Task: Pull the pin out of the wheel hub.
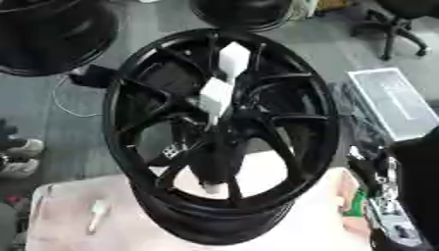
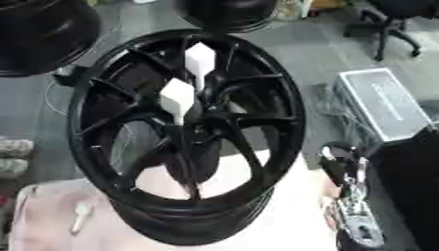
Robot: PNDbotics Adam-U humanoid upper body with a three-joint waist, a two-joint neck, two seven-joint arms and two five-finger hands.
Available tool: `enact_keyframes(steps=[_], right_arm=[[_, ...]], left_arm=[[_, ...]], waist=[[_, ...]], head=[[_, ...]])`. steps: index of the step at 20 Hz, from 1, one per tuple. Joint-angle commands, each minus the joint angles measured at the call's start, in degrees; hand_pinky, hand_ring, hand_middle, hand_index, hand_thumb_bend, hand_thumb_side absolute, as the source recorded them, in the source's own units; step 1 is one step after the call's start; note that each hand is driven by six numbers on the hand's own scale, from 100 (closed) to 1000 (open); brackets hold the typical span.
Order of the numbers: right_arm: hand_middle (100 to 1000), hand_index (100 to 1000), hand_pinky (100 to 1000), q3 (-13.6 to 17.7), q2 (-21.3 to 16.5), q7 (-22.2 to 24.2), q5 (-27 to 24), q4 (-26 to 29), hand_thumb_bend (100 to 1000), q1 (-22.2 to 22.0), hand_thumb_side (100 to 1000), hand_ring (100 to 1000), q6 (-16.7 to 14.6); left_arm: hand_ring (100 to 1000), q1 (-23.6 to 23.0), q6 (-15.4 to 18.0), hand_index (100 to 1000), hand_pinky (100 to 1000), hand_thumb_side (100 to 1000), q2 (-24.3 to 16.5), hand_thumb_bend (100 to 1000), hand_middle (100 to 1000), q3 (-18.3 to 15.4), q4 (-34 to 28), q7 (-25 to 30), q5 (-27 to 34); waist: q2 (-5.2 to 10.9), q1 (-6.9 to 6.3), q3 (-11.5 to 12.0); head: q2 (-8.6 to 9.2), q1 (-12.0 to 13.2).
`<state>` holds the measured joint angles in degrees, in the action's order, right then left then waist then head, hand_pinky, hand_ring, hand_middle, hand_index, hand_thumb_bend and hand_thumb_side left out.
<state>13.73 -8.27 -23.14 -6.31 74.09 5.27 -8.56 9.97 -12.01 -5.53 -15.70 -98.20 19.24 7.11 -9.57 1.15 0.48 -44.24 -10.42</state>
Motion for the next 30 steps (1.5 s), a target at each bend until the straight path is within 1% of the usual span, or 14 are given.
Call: enact_keyframes(steps=[1,4,8,10,11,12,14,17,20,21,22,25,29,30], right_arm=[[681,597,406,-0.03,-0.64,0.07,-0.04,0.81,100,0.43,100,427,0.01],[681,604,405,0.02,-0.71,0.08,-0.04,0.78,100,0.40,100,427,0.02],[681,612,405,0.13,-1.11,-0.04,-0.03,0.77,100,0.29,100,427,0.03],[681,614,405,0.21,-1.32,-0.11,0.02,0.70,100,0.13,100,426,0.05],[681,616,405,0.23,-1.44,-0.15,0.05,0.68,100,0.04,100,426,0.06],[681,616,405,0.23,-1.59,-0.17,0.10,0.66,100,-0.06,100,426,0.05],[681,619,405,0.19,-1.85,-0.15,0.20,0.60,100,-0.25,100,426,0.08],[681,621,406,0.09,-2.21,-0.09,0.39,0.46,100,-0.67,100,426,0.16],[681,623,405,-0.14,-2.53,0.09,0.58,0.31,100,-0.95,100,426,0.20],[681,623,405,-0.22,-2.64,0.17,0.63,0.28,100,-1.02,100,426,0.22],[681,624,405,-0.31,-2.74,0.24,0.68,0.26,100,-1.10,100,426,0.24],[681,626,405,-0.77,-3.06,0.67,0.87,0.16,100,-1.32,100,426,0.37],[681,627,405,-1.19,-3.30,1.15,1.06,0.15,100,-1.31,100,425,0.53],[681,627,405,-1.24,-3.41,1.20,1.09,0.18,100,-1.33,100,425,0.56]], left_arm=[[668,0.51,0.28,775,568,1000,-1.19,230,678,0.04,-1.35,0.01,0.14],[672,1.16,0.81,777,567,1000,-2.70,221,679,0.03,-1.61,-0.15,0.46],[677,4.15,3.23,779,563,999,-7.72,195,683,0.80,-3.32,-0.17,0.88],[676,6.41,4.83,781,563,978,-10.44,186,686,1.46,-4.63,-0.46,0.75],[673,7.50,5.64,783,563,949,-11.84,175,692,1.89,-5.15,-0.64,0.68],[673,8.80,6.51,784,563,946,-13.30,174,693,2.53,-6.02,-0.80,0.42],[664,11.53,8.22,791,566,900,-16.14,165,705,4.21,-7.70,-0.83,-0.58],[652,15.83,10.88,801,571,851,-20.48,148,716,7.93,-10.19,0.28,-2.96],[637,20.47,13.74,807,580,813,-25.13,141,730,12.46,-8.77,2.74,-5.78],[637,22.03,14.70,807,580,813,-26.69,141,730,14.01,-8.01,3.67,-6.73],[627,23.63,15.68,811,587,804,-28.29,163,736,15.60,-7.29,4.64,-7.62],[610,28.58,18.73,816,590,761,-33.23,183,743,20.55,-5.83,7.67,-10.45],[598,35.32,22.87,817,587,740,-39.98,213,744,27.29,-3.21,11.82,-9.98],[595,36.92,23.85,821,588,738,-41.02,226,748,28.88,-2.26,12.80,-9.71]], waist=[[0.94,-0.02,0.02],[0.99,-0.09,-0.06],[1.06,-0.65,-0.03],[1.21,-1.05,-0.05],[1.36,-1.26,-0.12],[1.49,-1.46,-0.19],[1.81,-1.83,-0.36],[2.49,-2.44,-0.71],[3.09,-2.91,-1.01],[3.22,-3.02,-1.11],[3.38,-3.16,-1.24],[3.81,-3.67,-1.95],[3.88,-4.03,-2.95],[3.87,-4.14,-3.14]], head=[[0.12,-0.06],[0.12,-0.04],[0.12,-0.09],[0.12,-0.19],[0.12,-0.27],[0.12,-0.38],[0.12,-0.51],[0.12,-0.38],[0.12,-0.24],[0.12,-0.15],[0.12,0.02],[0.12,0.81],[0.12,1.42],[0.12,1.49]])
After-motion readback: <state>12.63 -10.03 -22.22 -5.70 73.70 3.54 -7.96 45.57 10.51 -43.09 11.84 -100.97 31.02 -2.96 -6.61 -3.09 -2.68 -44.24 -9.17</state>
